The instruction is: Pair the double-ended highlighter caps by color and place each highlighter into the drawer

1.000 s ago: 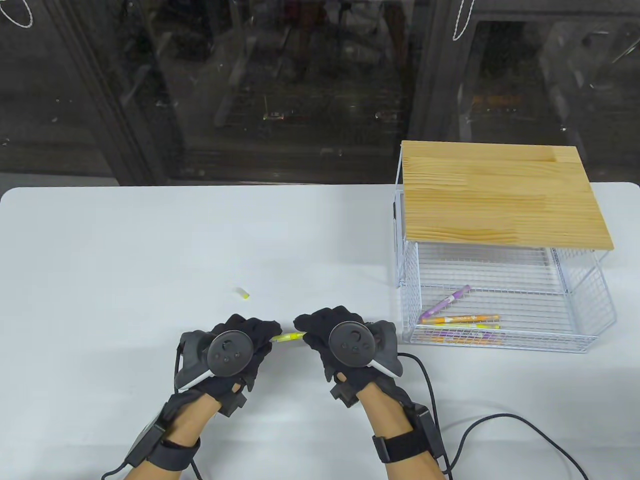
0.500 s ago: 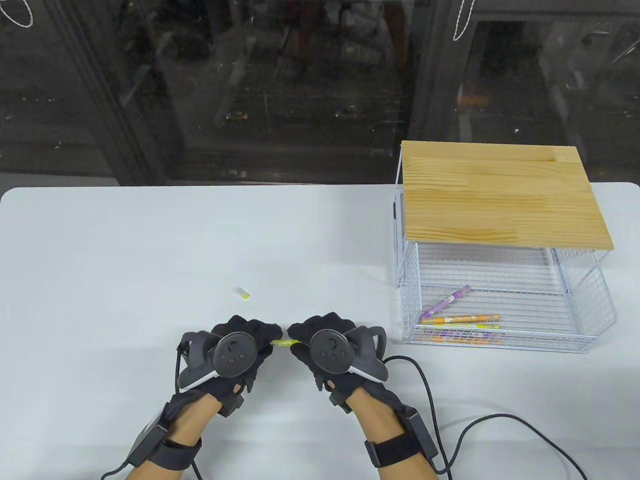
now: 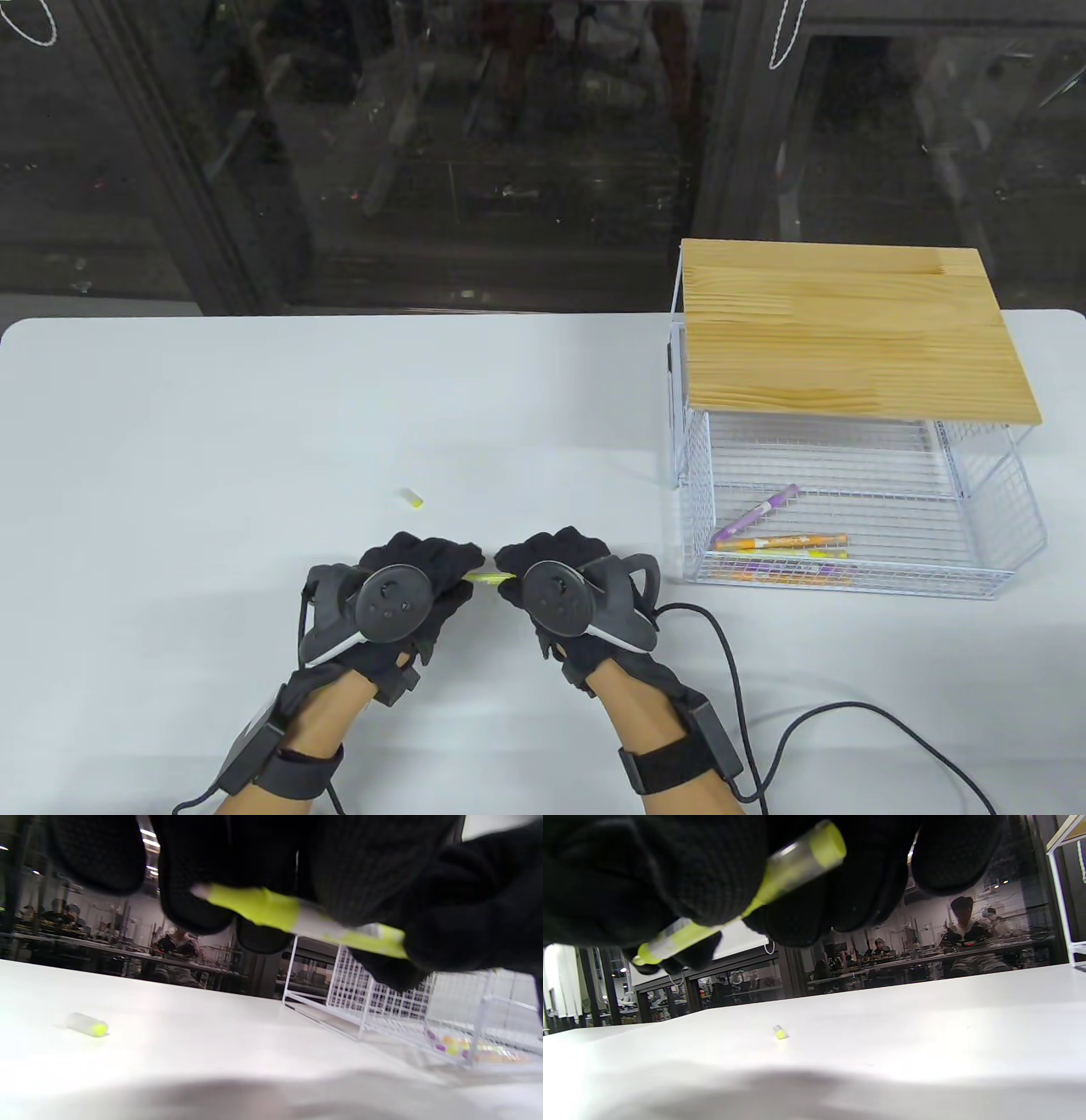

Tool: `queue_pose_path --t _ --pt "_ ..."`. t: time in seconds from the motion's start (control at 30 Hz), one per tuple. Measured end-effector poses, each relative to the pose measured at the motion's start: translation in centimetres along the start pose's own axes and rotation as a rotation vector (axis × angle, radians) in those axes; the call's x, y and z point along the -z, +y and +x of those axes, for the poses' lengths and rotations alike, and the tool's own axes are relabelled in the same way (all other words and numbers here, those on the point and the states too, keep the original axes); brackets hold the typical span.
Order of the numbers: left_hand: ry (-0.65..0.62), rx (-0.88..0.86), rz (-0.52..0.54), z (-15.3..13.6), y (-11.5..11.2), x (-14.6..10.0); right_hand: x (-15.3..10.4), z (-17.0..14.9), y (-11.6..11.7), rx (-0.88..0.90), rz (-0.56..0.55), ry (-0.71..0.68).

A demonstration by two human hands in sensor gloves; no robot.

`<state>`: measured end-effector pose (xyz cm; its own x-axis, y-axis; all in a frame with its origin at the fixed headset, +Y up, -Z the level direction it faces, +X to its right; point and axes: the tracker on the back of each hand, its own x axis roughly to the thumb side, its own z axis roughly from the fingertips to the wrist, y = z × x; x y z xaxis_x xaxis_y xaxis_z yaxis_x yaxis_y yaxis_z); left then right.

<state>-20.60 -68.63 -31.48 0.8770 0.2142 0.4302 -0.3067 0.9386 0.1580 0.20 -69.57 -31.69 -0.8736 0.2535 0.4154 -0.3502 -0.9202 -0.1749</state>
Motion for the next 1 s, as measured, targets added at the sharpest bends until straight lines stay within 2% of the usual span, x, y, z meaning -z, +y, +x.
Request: queue_pose_path --t 0.2,0.4,0.57,0.77,1.0 --pt "0.093 0.04 0.073 -2.4 2.2 0.0 0.1 -1.3 -0.7 0.01 -0.025 0.046" --pt "0.229 0.04 0.08 -5.9 3.8 0.5 0.0 -2.6 -1.1 0.013 -0.042 0.086" --pt "0.317 0.086 0.064 -8.2 4.6 1.9 -0.1 -3.3 -1.4 0.018 -0.055 0.108" --pt "0.369 0.191 -0.043 -10.1 3.2 4.7 -0.2 -3.8 -1.7 0.0 -0.074 0.135" --pt "0.362 0.319 -0.182 -10.0 -1.2 7.8 -0.2 -4.1 -1.7 -0.007 -0.066 0.152"
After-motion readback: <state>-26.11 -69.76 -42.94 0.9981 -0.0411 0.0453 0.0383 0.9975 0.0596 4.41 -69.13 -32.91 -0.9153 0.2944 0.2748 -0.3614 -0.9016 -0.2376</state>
